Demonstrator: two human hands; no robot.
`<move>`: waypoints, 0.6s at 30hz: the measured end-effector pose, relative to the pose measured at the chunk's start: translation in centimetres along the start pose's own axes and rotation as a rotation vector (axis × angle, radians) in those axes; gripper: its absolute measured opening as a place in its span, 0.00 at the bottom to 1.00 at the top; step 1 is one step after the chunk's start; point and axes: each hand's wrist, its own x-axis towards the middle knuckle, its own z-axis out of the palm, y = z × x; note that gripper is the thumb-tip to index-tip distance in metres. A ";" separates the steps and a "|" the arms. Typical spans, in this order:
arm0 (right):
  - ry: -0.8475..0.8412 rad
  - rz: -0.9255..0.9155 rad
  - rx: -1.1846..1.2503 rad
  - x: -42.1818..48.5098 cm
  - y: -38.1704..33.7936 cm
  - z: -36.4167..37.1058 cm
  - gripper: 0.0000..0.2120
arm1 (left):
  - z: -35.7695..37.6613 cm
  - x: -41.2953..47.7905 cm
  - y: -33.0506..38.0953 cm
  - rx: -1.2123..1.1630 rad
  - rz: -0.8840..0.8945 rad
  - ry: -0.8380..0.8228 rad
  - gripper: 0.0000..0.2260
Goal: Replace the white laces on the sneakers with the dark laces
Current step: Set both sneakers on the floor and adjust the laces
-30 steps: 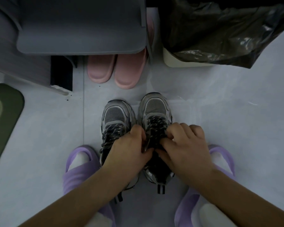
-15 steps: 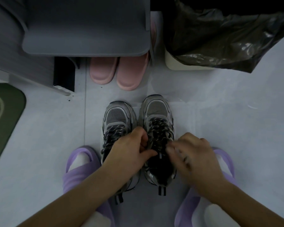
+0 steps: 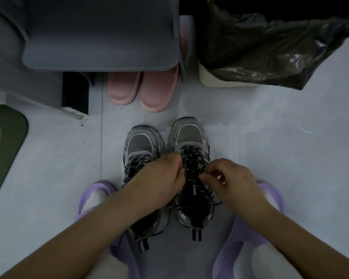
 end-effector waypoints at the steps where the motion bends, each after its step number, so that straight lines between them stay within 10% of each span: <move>1: -0.006 0.025 0.027 0.1 -0.1 -0.2 0.10 | -0.2 0.2 -0.1 -0.016 -0.008 -0.026 0.06; 18: -0.131 0.191 0.112 2.5 1.0 -1.0 0.08 | -0.2 1.2 -1.3 -0.266 -0.273 0.086 0.08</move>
